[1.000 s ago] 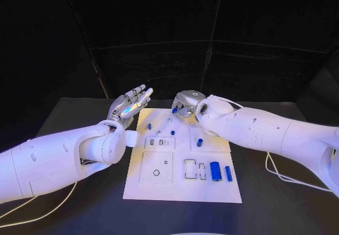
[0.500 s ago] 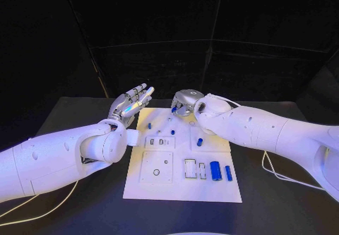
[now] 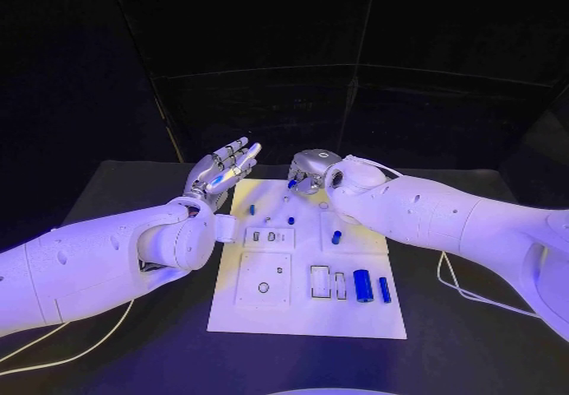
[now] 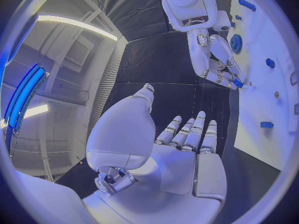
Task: Assemble the parts on the task board
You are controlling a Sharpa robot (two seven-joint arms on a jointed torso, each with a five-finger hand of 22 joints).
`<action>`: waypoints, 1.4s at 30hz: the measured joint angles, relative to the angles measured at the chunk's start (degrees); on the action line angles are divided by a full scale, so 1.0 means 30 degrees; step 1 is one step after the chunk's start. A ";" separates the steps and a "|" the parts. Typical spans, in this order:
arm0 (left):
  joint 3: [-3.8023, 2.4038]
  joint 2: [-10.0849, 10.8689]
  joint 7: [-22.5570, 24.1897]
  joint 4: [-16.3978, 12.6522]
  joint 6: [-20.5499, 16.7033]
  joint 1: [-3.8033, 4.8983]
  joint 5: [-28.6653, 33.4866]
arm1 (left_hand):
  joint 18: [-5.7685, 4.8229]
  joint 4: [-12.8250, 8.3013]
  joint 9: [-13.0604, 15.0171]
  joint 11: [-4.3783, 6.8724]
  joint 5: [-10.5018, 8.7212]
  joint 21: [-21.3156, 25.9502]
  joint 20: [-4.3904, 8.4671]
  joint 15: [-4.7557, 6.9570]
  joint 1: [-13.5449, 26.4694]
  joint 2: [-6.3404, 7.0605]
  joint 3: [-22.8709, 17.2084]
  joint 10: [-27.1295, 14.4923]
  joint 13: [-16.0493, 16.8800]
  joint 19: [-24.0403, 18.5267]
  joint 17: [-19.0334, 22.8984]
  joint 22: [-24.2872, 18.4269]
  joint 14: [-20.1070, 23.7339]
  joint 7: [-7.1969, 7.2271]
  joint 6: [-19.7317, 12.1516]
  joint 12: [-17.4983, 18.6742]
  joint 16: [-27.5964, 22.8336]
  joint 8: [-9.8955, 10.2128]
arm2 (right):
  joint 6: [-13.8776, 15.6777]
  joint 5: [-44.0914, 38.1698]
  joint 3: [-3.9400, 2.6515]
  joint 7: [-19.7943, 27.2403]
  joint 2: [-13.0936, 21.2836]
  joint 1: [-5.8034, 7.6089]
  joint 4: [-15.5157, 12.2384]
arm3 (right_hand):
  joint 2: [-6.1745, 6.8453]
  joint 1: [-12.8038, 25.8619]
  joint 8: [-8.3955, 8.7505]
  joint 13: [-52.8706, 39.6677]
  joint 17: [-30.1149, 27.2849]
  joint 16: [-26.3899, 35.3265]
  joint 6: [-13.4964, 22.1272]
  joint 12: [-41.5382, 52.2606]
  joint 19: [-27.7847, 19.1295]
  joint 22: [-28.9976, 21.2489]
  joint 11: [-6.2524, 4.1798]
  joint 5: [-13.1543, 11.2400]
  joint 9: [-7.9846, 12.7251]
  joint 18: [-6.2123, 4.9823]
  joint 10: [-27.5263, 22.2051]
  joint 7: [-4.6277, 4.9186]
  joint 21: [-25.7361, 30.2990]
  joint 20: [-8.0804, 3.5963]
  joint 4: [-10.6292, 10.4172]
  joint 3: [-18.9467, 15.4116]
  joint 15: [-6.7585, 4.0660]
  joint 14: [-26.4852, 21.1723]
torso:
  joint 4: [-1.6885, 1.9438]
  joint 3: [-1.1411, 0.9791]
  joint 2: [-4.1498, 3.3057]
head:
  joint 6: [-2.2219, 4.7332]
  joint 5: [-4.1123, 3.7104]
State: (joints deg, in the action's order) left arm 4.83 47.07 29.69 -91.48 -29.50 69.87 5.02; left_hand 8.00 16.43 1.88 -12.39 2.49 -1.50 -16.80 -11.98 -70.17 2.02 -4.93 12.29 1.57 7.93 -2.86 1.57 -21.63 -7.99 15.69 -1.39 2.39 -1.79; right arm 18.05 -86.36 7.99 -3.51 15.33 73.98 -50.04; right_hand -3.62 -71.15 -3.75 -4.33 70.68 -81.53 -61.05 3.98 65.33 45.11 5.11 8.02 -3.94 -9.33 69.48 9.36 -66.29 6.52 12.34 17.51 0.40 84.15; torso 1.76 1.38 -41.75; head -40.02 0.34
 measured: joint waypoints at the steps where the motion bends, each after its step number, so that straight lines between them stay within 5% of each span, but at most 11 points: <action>1: 0.0000 -0.0006 0.0000 0.0005 0.0001 0.0004 0.0000 | -0.0001 0.0000 0.0000 0.0000 0.0000 0.0000 0.0001 0.0000 0.0000 0.0000 0.0000 0.0000 0.0000 0.0000 0.0000 0.0000 0.0000 0.0000 0.0000 0.0000 0.0000 0.0000 | -0.0062 -0.0011 -0.0008 -0.0002 -0.0020 0.0000 0.0019 | 0.0000 0.0000 0.0001 0.0002 -0.0001 0.0000 0.0001 0.0000 -0.0045 -0.0003 0.0005 0.0000 0.0011 -0.0001 -0.0005 0.0001 0.0000 0.0010 -0.0004 0.0004 0.0000 0.0000 | -0.0002 0.0000 0.0000 | -0.0015 0.0000; 10: 0.0000 -0.0030 -0.0014 0.0031 0.0013 0.0029 -0.0001 | 0.0000 0.0000 0.0000 0.0000 0.0000 0.0000 0.0001 0.0000 0.0000 0.0000 0.0000 0.0000 0.0000 0.0000 -0.0016 0.0014 0.0000 0.0000 0.0000 0.0000 0.0000 0.0000 | -0.0366 -0.0076 -0.0022 0.0001 -0.0149 0.0030 0.0159 | 0.0100 0.0100 0.0036 0.0049 -0.0151 0.0000 0.0233 -0.0097 -0.0181 -0.0226 0.0171 -0.0180 0.0028 -0.0002 -0.0319 0.0112 0.0000 0.0089 -0.0117 0.0117 0.0000 0.0000 | -0.0015 0.0007 0.0000 | -0.0044 0.0035; 18: -0.0001 -0.0040 -0.0029 0.0032 0.0046 0.0077 -0.0001 | -0.0001 0.0000 0.0000 0.0000 0.0000 0.0000 -0.0005 0.0000 0.0000 0.0000 0.0000 0.0000 0.0000 0.0129 -0.0014 0.0021 0.0000 0.0000 0.0000 0.0000 0.0001 0.0000 | -0.0462 -0.0104 0.0001 0.0055 -0.0342 -0.0008 0.0391 | 0.1133 0.0111 -0.0023 0.0226 -0.2121 0.1035 0.2572 -0.0098 -0.1959 -0.2728 0.0662 -0.0421 0.0087 -0.0004 -0.2789 0.0455 0.1608 0.0491 -0.0558 0.0032 0.0451 -0.0039 | -0.0038 0.0020 0.0002 | 0.0024 0.0077; 28: -0.0002 -0.0050 -0.0047 0.0054 0.0083 0.0114 -0.0002 | 0.0000 0.0000 0.0000 0.0000 0.0000 0.0000 -0.0004 0.0001 0.0000 0.0000 0.0000 0.0000 0.0000 0.0129 -0.0012 0.0019 0.0001 0.0000 -0.0001 0.0000 0.0000 0.0000 | -0.0431 -0.0120 0.0000 0.0097 -0.0320 -0.0008 0.0340 | 0.1204 0.0039 -0.0022 0.0224 -0.2389 0.1141 0.2829 -0.0098 -0.1989 -0.3066 0.0682 -0.0495 0.0086 -0.0004 -0.3069 0.0440 0.1782 0.0521 -0.0716 -0.0130 0.0450 -0.0039 | -0.0029 0.0022 -0.0002 | 0.0029 0.0071; 37: -0.0001 0.0069 -0.0076 0.0074 0.0117 0.0118 -0.0003 | 0.0000 0.0000 0.0000 -0.0068 0.0000 -0.0078 -0.0004 0.0001 -0.0113 -0.0113 0.0000 0.0069 -0.0001 0.0128 -0.0011 0.0017 0.0001 0.0000 -0.0001 0.0000 0.0000 0.0000 | 0.0603 0.0096 -0.0005 0.0055 0.1714 -0.0003 -0.1565 | 0.1509 -0.0110 -0.0021 0.0071 -0.2212 0.1151 0.2801 0.0470 -0.1979 -0.2882 0.0629 -0.0112 -0.0020 -0.0005 -0.2658 0.0550 0.1755 0.0476 -0.0913 -0.0311 0.0450 -0.0039 | -0.0114 0.0007 0.0048 | 0.0145 0.0092; 39: 0.0002 0.0130 -0.0080 0.0073 0.0128 0.0118 -0.0004 | 0.0000 0.0000 0.0001 -0.0068 0.0000 -0.0078 -0.0004 -0.0035 -0.0113 -0.0113 0.0000 0.0069 -0.0001 0.0129 -0.0010 0.0017 -0.0035 -0.0040 0.0039 0.0000 0.0001 0.0000 | 0.0927 0.0340 -0.0082 0.0058 0.2513 -0.0003 -0.2293 | 0.1542 -0.0142 -0.0186 -0.0124 -0.1722 0.0884 0.2424 0.0986 -0.1524 -0.2415 0.0483 -0.0008 -0.0075 -0.0004 -0.1724 0.0530 0.1399 0.0431 -0.1036 -0.0286 0.0450 -0.0039 | -0.0163 0.0002 0.0082 | 0.0187 0.0090; 42: 0.0004 0.0174 -0.0087 0.0069 0.0155 0.0120 -0.0004 | -0.0001 0.0000 0.0000 -0.0068 0.0000 -0.0077 -0.0004 -0.0070 -0.0113 -0.0114 0.0000 0.0069 -0.0001 0.0128 -0.0010 0.0016 -0.0070 -0.0071 0.0071 0.0000 0.0000 0.0000 | 0.1216 0.1001 -0.0779 0.0047 0.3781 -0.0020 -0.3388 | 0.1846 -0.0219 -0.0185 -0.0681 -0.0822 0.0380 0.2170 0.2098 -0.0856 -0.1496 0.0100 0.0392 -0.0088 -0.0003 0.0101 0.0337 0.0785 0.0220 -0.1249 -0.0499 0.0205 -0.0052 | -0.0260 -0.0011 0.0137 | 0.0258 0.0084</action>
State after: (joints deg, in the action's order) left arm 4.84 47.59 29.43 -91.28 -29.03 70.23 5.00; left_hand 8.00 16.43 1.88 -12.60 2.49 -1.73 -16.81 -12.19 -70.51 1.68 -4.93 12.49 1.57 8.31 -2.89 1.62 -21.84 -8.20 15.91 -1.39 2.39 -1.79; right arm 21.70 -83.36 5.65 -3.37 26.68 73.92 -60.20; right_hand 1.92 -71.81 -4.31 -6.38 68.22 -80.39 -54.54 10.27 62.76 40.63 5.41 9.19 -4.20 -9.34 69.79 10.37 -63.94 7.18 8.60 16.01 1.02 83.99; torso 0.98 1.35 -41.34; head -39.25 0.59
